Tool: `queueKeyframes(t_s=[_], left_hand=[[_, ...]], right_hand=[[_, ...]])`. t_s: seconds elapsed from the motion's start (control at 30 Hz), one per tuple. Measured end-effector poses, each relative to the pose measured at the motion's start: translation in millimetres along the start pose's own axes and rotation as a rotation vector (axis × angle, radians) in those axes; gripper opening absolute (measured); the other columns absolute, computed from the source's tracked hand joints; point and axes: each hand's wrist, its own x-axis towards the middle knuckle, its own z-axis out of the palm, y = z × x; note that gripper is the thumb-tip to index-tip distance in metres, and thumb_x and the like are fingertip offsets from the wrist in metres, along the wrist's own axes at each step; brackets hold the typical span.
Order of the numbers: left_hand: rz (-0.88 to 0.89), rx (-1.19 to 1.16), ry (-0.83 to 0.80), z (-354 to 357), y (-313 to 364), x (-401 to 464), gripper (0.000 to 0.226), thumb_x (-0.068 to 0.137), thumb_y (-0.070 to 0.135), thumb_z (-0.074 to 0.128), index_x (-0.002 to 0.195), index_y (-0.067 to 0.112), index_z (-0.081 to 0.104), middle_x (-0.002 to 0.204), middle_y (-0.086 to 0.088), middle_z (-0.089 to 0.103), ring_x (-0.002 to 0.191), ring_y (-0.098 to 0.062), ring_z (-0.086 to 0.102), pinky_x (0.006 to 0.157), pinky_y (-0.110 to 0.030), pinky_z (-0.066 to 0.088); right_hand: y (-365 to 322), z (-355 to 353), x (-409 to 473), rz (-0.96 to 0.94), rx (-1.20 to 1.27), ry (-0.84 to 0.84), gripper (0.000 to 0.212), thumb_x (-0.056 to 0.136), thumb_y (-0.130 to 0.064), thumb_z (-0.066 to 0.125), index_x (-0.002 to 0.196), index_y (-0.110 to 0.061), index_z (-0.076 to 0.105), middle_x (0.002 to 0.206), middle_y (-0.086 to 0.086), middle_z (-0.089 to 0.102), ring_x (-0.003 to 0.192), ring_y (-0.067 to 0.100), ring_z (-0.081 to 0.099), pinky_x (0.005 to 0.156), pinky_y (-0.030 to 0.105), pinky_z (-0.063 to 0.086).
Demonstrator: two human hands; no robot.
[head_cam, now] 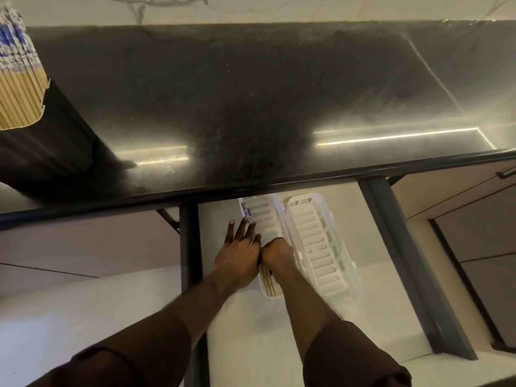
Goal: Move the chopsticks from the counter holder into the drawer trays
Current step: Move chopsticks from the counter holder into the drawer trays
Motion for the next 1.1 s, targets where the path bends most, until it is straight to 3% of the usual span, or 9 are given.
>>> queueKeyframes(t_s=[0.1,0.23,0.4,0.53,0.73,0.83,0.97,1.1], left_hand=[[0.026,0.029,-0.023,0.0,2.3,0.9,0.053,0.097,0.036,0.042,0.146,0.014,0.036,0.161,-0.013,0.016,0.149,-0.032,-0.008,0.104,-0.047,-0.033],[0.056,0.079,-0.059,-0.6,6.6,2.1,0.049,0.097,0.037,0.042,0.141,0.015,0.044,0.159,-0.011,0.023,0.149,-0.032,-0.007,0.104,-0.048,-0.033],[0.115,0.156,-0.091,-7.5,11.7,4.0,0.051,0.098,0.043,0.038,0.142,0.017,0.043,0.157,-0.010,0.029,0.149,-0.033,-0.006,0.111,-0.055,-0.023],[0.146,0.189,-0.141,-13.1,14.0,6.3,0.046,0.099,0.045,0.038,0.138,0.024,0.048,0.155,-0.005,0.034,0.149,-0.032,-0.005,0.111,-0.058,-0.022],[0.123,0.157,-0.141,-16.5,15.6,5.1,0.047,0.099,0.041,0.038,0.140,0.020,0.046,0.152,-0.005,0.040,0.149,-0.033,0.003,0.110,-0.057,-0.021],[0.066,0.087,-0.134,-28.2,16.3,2.3,0.048,0.098,0.035,0.040,0.142,0.015,0.041,0.150,-0.008,0.040,0.147,-0.033,0.015,0.118,-0.056,-0.005],[0.021,-0.076,-0.028,-59.7,12.7,-3.6,0.044,0.095,0.024,0.049,0.137,0.011,0.045,0.143,-0.011,0.047,0.133,-0.028,0.040,0.115,-0.043,0.028],[-0.037,-0.254,0.085,-103.0,5.6,-19.9,0.049,0.099,0.020,0.045,0.146,0.014,0.034,0.156,-0.009,0.032,0.143,-0.026,0.028,0.116,-0.041,0.025]], right_hand=[[9.6,2.6,-0.6,-0.022,-0.014,0.001,0.025,0.091,-0.024,0.057,0.099,-0.004,0.070,0.100,0.014,0.071,0.093,0.030,0.067,0.077,0.031,0.052],[18.9,0.6,-8.3,-0.110,-0.112,0.051,0.018,0.089,-0.017,0.056,0.096,-0.009,0.071,0.099,0.010,0.073,0.093,0.027,0.067,0.067,0.022,0.040],[27.1,1.4,-17.3,-0.237,-0.183,0.134,0.020,0.089,-0.014,0.058,0.106,-0.014,0.067,0.106,0.006,0.071,0.095,0.023,0.067,0.078,0.025,0.048],[30.5,3.9,-18.0,-0.319,-0.222,0.107,0.025,0.093,-0.020,0.056,0.116,-0.018,0.065,0.112,0.005,0.070,0.099,0.022,0.065,0.087,0.027,0.047],[33.3,-4.3,-26.4,-0.337,-0.140,0.149,0.030,0.089,-0.013,0.056,0.116,-0.020,0.067,0.110,0.004,0.071,0.096,0.025,0.066,0.079,0.027,0.048],[27.5,-18.8,-35.2,-0.384,-0.097,0.195,0.028,0.087,-0.008,0.053,0.108,-0.016,0.070,0.102,0.006,0.073,0.091,0.027,0.068,0.070,0.024,0.044],[12.5,-49.2,-51.0,-0.426,-0.084,0.221,0.027,0.086,-0.006,0.059,0.110,-0.015,0.070,0.102,0.004,0.074,0.089,0.019,0.069,0.078,0.023,0.049],[-16.1,-82.7,-75.8,-0.456,-0.107,0.307,0.026,0.091,-0.017,0.063,0.117,-0.018,0.066,0.116,0.002,0.069,0.098,0.018,0.066,0.087,0.023,0.048]])
